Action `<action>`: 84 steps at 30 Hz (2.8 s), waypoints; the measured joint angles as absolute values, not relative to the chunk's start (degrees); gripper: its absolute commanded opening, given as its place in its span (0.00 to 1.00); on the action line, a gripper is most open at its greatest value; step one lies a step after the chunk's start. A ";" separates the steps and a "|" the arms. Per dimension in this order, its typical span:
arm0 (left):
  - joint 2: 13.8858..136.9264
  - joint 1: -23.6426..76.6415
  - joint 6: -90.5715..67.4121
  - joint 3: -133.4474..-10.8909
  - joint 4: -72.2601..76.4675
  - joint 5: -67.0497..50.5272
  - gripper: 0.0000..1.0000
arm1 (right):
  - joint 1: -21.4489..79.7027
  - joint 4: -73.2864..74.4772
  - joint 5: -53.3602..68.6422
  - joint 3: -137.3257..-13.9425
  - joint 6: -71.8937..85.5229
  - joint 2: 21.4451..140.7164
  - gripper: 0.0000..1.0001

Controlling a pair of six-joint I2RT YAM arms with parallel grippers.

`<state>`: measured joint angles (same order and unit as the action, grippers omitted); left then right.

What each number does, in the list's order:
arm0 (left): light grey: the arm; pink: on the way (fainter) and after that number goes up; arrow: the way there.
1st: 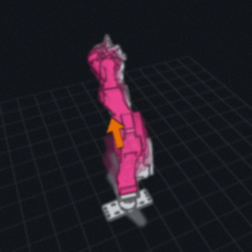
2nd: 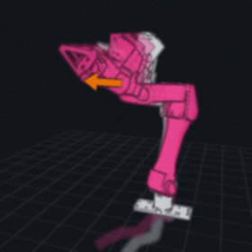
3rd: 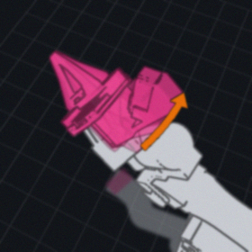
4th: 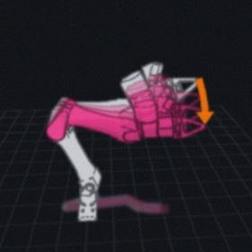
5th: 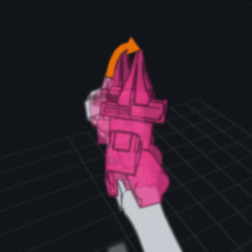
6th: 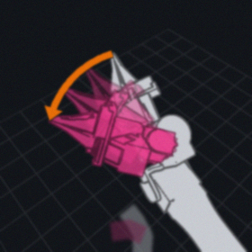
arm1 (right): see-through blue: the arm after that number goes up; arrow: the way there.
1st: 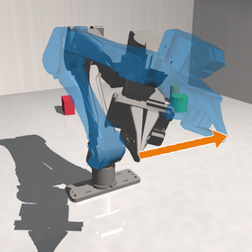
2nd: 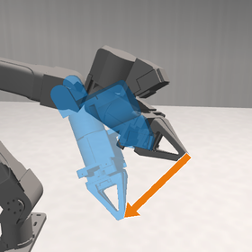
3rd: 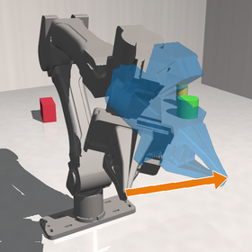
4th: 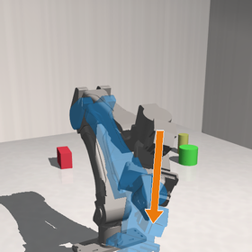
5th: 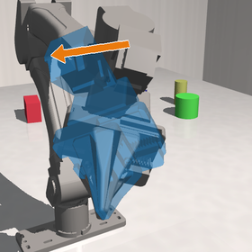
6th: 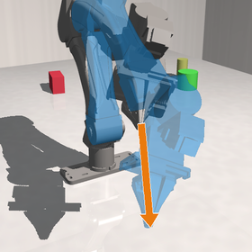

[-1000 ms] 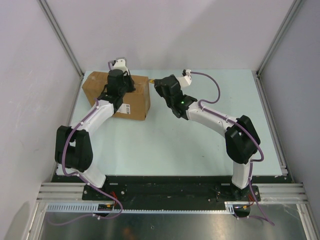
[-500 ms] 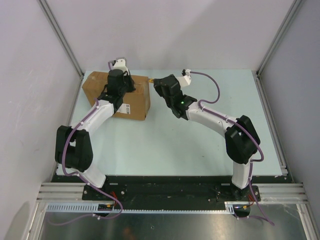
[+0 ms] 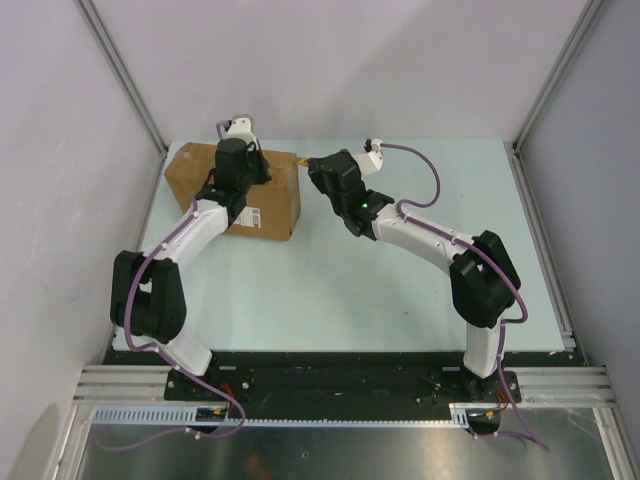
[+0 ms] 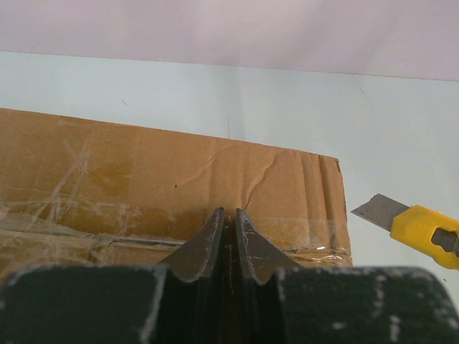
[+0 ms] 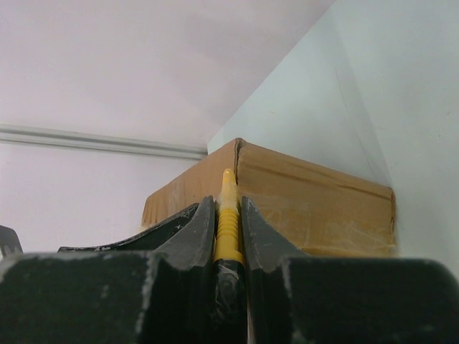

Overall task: Unpack the express box
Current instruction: Cut the express box at the center of the board.

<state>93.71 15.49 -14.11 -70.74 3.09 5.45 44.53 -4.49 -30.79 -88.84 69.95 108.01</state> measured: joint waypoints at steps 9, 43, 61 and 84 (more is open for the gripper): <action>93.71 15.49 -14.11 -70.76 3.07 5.45 0.15 | 44.51 -4.01 -30.85 -88.49 69.97 108.01 0.00; 91.11 15.33 -13.39 -70.08 0.47 0.30 0.36 | 44.14 -0.64 -26.61 -93.89 67.55 111.04 0.00; 88.14 16.05 -12.25 -68.79 -4.27 -3.42 0.33 | 41.45 -11.22 -15.18 -89.73 56.34 111.50 0.00; 95.79 13.04 -27.20 -73.56 -6.26 -5.10 0.18 | 36.34 -15.11 0.34 -86.98 46.46 110.08 0.00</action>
